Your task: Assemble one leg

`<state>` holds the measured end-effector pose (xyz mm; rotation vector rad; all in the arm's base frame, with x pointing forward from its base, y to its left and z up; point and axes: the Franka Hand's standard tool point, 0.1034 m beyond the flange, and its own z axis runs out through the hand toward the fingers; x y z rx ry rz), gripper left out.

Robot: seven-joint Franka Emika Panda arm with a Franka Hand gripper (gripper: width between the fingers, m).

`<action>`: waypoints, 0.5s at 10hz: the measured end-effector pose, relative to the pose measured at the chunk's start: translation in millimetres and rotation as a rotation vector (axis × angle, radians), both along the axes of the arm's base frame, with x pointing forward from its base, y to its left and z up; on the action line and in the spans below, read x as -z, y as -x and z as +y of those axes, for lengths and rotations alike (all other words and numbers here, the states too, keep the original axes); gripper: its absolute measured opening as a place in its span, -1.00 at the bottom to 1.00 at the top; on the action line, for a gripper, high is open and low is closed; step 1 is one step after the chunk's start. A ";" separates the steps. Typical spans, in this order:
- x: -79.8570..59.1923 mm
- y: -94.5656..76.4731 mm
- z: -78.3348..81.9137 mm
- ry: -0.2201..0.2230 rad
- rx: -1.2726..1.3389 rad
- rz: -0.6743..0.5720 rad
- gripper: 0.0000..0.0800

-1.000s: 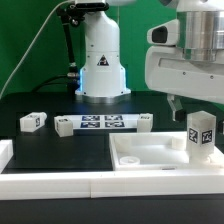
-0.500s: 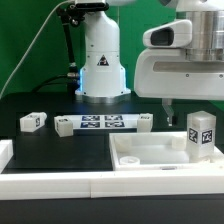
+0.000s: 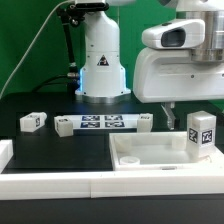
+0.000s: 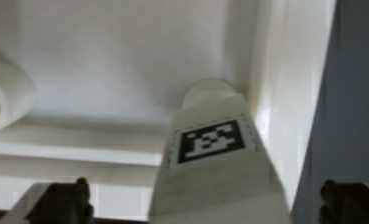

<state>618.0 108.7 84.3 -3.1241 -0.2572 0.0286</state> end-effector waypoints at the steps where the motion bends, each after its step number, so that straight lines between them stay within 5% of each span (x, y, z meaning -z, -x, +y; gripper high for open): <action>1: 0.1 0.1 0.4 0.000 0.021 0.000 0.55; 2: 0.1 0.0 0.0 0.000 0.021 0.000 0.21; 3: 0.1 0.0 -0.1 0.000 0.021 0.000 0.21; 5: 0.4 0.1 -0.1 0.001 0.075 0.001 -0.27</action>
Offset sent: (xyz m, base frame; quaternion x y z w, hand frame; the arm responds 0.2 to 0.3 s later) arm 0.0000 0.0000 0.0000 0.0000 0.0000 0.0000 1.0000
